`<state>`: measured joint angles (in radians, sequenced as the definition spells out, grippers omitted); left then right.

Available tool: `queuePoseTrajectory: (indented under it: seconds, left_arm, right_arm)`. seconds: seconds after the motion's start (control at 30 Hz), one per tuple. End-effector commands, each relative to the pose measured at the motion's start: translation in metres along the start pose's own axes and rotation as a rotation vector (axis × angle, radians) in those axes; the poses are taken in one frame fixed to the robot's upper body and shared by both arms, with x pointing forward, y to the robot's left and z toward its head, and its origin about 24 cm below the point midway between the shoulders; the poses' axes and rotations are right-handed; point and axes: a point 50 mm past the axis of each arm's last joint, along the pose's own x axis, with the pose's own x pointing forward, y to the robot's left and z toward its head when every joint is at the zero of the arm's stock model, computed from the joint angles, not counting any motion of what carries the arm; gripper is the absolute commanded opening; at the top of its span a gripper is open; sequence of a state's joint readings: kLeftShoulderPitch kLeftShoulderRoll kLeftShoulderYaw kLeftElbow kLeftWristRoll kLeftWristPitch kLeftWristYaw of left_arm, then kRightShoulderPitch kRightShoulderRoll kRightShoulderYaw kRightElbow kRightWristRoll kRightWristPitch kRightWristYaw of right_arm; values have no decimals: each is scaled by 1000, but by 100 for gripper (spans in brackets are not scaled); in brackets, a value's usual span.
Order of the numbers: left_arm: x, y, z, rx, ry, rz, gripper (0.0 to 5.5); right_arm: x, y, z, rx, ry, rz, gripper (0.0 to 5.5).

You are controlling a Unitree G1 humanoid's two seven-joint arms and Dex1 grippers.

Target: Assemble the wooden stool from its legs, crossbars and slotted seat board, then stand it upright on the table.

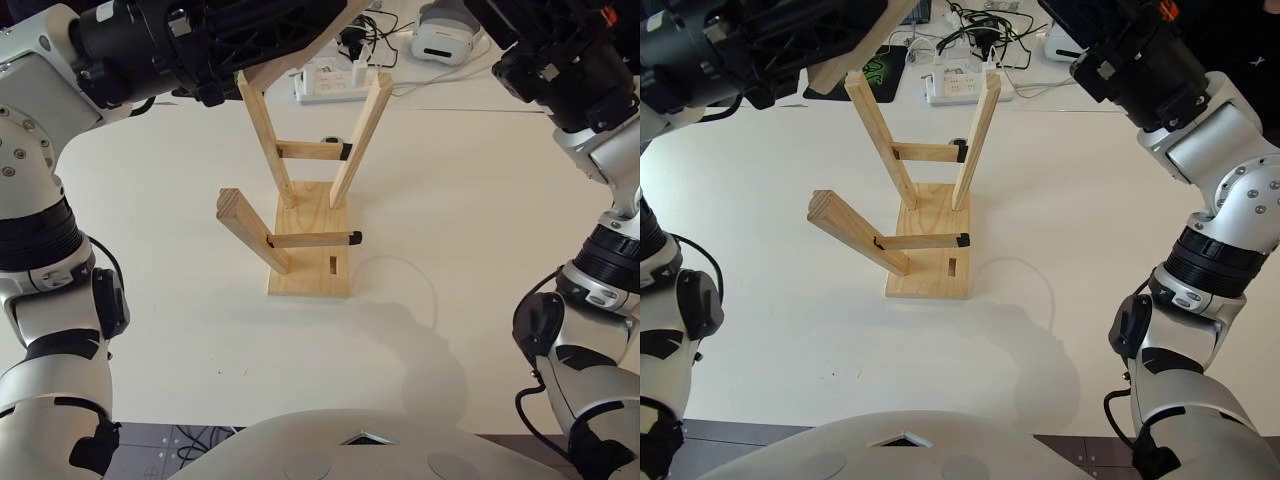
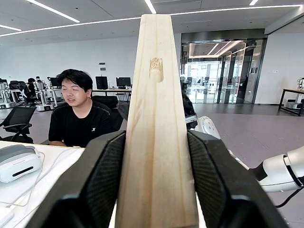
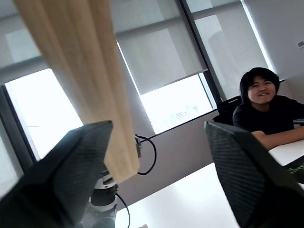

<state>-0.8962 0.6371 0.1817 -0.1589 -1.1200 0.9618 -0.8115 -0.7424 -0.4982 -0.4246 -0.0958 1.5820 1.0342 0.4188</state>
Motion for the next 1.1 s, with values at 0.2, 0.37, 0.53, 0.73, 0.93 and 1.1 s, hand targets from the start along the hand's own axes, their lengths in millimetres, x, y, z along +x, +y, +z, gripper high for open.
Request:
queuePoseTrajectory:
  seconds: [0.2,0.37,0.53,0.73,0.93,1.1]
  left_arm:
    - [-8,4,7,-85,-37,-42,208]
    - [-6,2,-3,-115,-13,-52,208]
    - [-5,0,-11,-131,0,-51,208]
    - [-7,-2,-16,-152,11,-57,208]
    - [-13,-1,-15,-172,16,-44,208]
    - [-11,-2,-11,-176,2,-57,208]
  right_arm:
    - [-4,9,9,30,-8,51,495]
    - [10,14,-2,7,-19,30,519]
    - [23,23,-2,24,-26,78,519]
    - [34,19,-7,64,-26,100,519]
    - [39,11,-25,102,-18,115,436]
    - [33,10,-22,92,-17,125,367]
